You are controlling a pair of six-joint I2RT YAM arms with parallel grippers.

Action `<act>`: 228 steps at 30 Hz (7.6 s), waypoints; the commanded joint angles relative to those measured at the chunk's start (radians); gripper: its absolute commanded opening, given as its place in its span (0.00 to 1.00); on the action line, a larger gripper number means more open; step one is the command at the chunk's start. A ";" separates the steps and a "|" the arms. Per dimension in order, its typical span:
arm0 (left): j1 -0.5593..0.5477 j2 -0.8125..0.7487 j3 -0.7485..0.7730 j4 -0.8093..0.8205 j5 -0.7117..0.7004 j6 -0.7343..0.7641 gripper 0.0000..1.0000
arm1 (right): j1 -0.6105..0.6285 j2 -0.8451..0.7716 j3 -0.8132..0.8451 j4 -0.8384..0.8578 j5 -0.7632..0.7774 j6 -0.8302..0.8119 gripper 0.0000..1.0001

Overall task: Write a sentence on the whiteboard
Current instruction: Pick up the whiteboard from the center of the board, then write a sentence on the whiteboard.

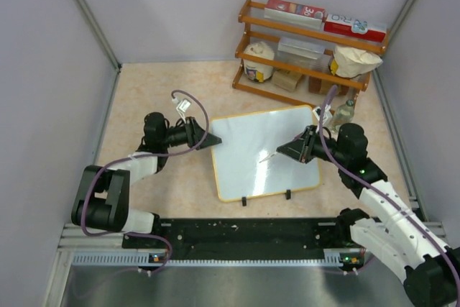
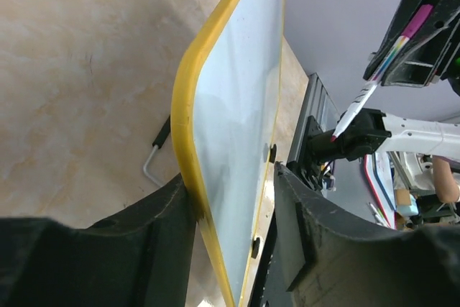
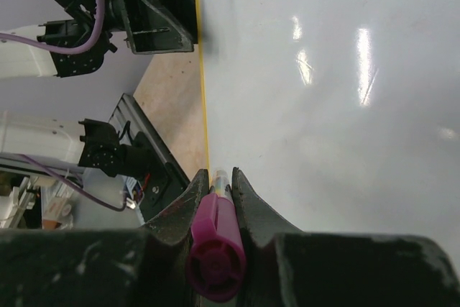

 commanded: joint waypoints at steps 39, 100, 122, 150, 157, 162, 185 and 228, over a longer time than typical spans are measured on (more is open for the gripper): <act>-0.048 -0.100 -0.086 -0.137 -0.067 0.221 0.75 | 0.119 0.040 0.118 -0.026 0.142 -0.074 0.00; -0.051 -0.078 -0.116 0.031 0.000 0.115 0.00 | 0.413 0.296 0.343 0.116 0.482 -0.241 0.00; -0.053 -0.077 -0.112 0.029 0.003 0.114 0.00 | 0.573 0.403 0.412 0.205 0.774 -0.370 0.00; -0.053 -0.060 -0.112 0.044 0.011 0.103 0.00 | 0.578 0.422 0.366 0.167 0.900 -0.375 0.00; -0.053 -0.055 -0.110 0.044 0.012 0.102 0.00 | 0.578 0.409 0.360 0.155 0.932 -0.378 0.00; -0.054 -0.055 -0.109 0.044 0.014 0.102 0.00 | 0.578 0.405 0.368 0.156 0.912 -0.376 0.00; -0.053 -0.055 -0.109 0.041 0.012 0.105 0.00 | 0.578 0.451 0.374 0.218 0.800 -0.313 0.00; -0.054 -0.060 -0.104 0.021 0.006 0.118 0.00 | 0.578 0.360 0.230 0.162 0.704 -0.270 0.00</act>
